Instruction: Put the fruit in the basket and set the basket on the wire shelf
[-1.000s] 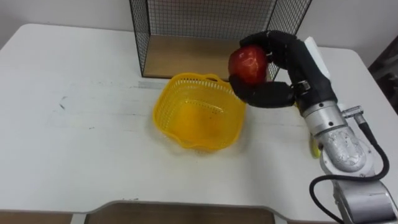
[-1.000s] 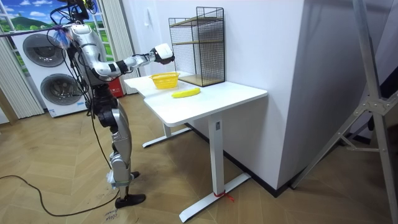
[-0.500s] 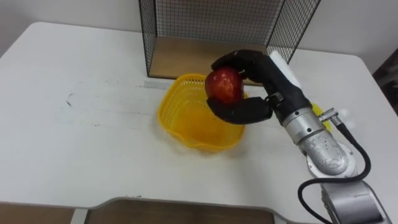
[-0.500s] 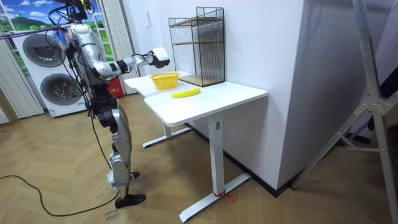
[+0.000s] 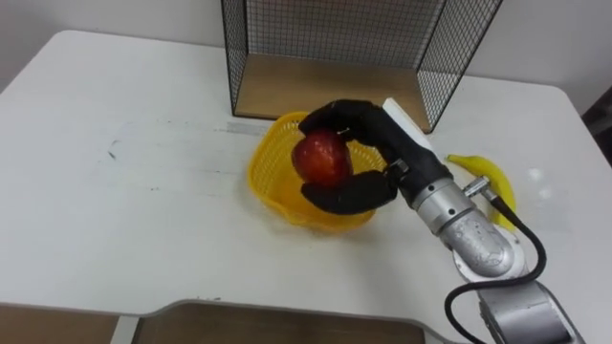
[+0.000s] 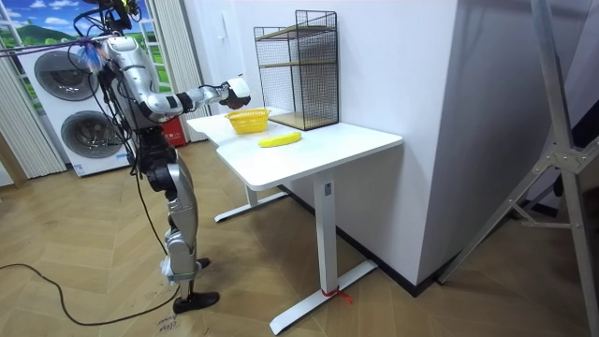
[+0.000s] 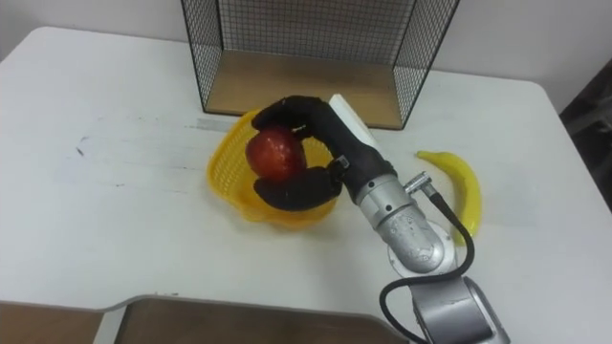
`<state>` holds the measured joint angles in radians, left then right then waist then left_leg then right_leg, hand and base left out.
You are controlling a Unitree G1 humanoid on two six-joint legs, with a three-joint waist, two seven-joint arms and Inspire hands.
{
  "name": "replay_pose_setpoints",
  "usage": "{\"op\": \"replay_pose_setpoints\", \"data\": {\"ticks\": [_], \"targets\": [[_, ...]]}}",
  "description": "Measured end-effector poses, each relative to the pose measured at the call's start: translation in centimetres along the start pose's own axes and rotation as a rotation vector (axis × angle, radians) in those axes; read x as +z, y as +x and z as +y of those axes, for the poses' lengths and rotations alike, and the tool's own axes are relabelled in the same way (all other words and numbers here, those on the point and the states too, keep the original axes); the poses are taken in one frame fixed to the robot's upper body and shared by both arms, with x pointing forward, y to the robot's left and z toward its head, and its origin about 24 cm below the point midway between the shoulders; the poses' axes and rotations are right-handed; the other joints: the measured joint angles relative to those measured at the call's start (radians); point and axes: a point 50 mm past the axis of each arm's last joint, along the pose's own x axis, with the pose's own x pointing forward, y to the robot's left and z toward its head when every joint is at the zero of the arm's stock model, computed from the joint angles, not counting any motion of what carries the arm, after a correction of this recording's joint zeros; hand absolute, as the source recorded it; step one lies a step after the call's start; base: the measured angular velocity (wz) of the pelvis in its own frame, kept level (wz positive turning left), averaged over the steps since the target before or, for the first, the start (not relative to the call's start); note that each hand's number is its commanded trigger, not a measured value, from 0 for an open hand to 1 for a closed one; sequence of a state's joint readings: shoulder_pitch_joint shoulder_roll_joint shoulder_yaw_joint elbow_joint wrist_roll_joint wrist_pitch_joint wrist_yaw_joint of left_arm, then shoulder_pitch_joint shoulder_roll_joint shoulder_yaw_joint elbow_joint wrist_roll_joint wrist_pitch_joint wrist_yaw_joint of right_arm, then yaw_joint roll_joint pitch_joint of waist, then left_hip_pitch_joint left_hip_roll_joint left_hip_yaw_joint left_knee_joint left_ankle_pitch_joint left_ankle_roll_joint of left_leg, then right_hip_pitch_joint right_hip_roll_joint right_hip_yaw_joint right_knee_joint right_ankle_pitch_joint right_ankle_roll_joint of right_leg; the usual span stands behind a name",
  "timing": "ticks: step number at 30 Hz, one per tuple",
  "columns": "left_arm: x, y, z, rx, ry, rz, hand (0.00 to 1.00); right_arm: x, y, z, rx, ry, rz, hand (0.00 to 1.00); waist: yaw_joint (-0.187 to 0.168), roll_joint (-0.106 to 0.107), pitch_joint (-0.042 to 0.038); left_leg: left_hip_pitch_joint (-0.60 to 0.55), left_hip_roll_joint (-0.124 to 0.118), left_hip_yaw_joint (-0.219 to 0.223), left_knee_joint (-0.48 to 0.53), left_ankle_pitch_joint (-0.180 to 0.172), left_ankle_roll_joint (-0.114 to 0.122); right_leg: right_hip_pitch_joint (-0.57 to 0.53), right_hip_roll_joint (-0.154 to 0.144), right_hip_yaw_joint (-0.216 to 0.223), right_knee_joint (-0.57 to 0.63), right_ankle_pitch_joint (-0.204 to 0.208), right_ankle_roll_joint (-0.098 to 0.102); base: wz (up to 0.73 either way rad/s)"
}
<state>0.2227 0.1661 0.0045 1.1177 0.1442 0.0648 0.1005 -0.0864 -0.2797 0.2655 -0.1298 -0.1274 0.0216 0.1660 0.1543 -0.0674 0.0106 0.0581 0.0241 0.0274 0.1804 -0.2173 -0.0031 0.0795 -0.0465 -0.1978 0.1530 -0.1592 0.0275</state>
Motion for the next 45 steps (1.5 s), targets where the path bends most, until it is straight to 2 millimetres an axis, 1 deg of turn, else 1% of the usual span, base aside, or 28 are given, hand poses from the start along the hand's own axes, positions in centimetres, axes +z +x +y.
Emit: {"op": "replay_pose_setpoints", "data": {"ticks": [4,23,32,35,36,37,41,45], "targets": [[0.3,0.0,0.0,0.004,-0.001,-0.008,0.0,0.0,0.0,0.0,0.0,0.0,0.0,0.0,0.001,-0.001,-0.0022,0.0,0.0,0.0,0.002,0.0,0.0,-0.001,0.0,0.0,0.0,0.0,0.0,0.0],[0.1,0.0,0.0,0.004,0.0,-0.003,0.0,0.0,0.0,0.0,0.0,0.002,0.001,0.0,0.005,0.0,-0.005,0.001,0.0,0.0,0.005,0.0,0.0,0.002,0.0,-0.001,0.002,0.0,0.0,0.0],[0.0,0.0,-0.1,0.001,0.008,0.0,0.0,0.0,0.0,0.0,-0.005,0.003,-0.002,0.0,0.001,-0.008,-0.0109,0.0,0.0,-0.001,0.006,0.0,0.0,0.003,0.0,-0.003,0.001,0.0,0.0,0.0],[0.1,0.0,-0.1,0.001,0.008,-0.002,0.0,0.3,0.0,-0.1,-0.013,0.005,-0.012,0.0,-0.009,-0.01,-0.012,0.001,0.0,-0.001,0.006,0.0,0.0,0.003,0.0,0.001,0.001,0.0,0.0,0.0],[0.1,0.0,-0.1,0.001,0.008,-0.001,0.0,0.6,0.0,-0.2,-0.02,0.005,-0.025,0.0,-0.014,-0.009,-0.0116,0.002,0.0,-0.001,0.006,0.0,0.0,0.004,0.0,0.002,0.0,0.0,0.0,0.0],[0.1,0.0,-0.1,0.001,0.006,-0.001,0.0,0.8,0.0,-0.5,-0.035,0.008,-0.036,0.0,-0.016,-0.006,-0.0097,0.004,0.0,-0.001,0.005,0.0,0.0,0.006,0.0,0.002,0.0,0.0,0.0,0.0],[0.1,0.0,-0.1,0.011,0.002,0.0,0.0,0.9,-0.2,-1.6,-0.12,0.014,-0.05,0.0,-0.025,-0.004,-0.0083,0.006,0.0,-0.001,0.006,0.0,0.0,0.008,0.0,0.001,0.0,0.0,0.0,0.0],[-0.4,-0.1,-0.2,0.016,-0.005,0.003,0.0,1.0,-0.6,-3.9,-0.283,0.005,-0.071,0.0,-0.04,0.002,-0.0042,0.008,0.0,0.0,0.006,0.0,0.0,0.011,0.0,-0.004,0.001,0.0,0.0,0.0]]}}
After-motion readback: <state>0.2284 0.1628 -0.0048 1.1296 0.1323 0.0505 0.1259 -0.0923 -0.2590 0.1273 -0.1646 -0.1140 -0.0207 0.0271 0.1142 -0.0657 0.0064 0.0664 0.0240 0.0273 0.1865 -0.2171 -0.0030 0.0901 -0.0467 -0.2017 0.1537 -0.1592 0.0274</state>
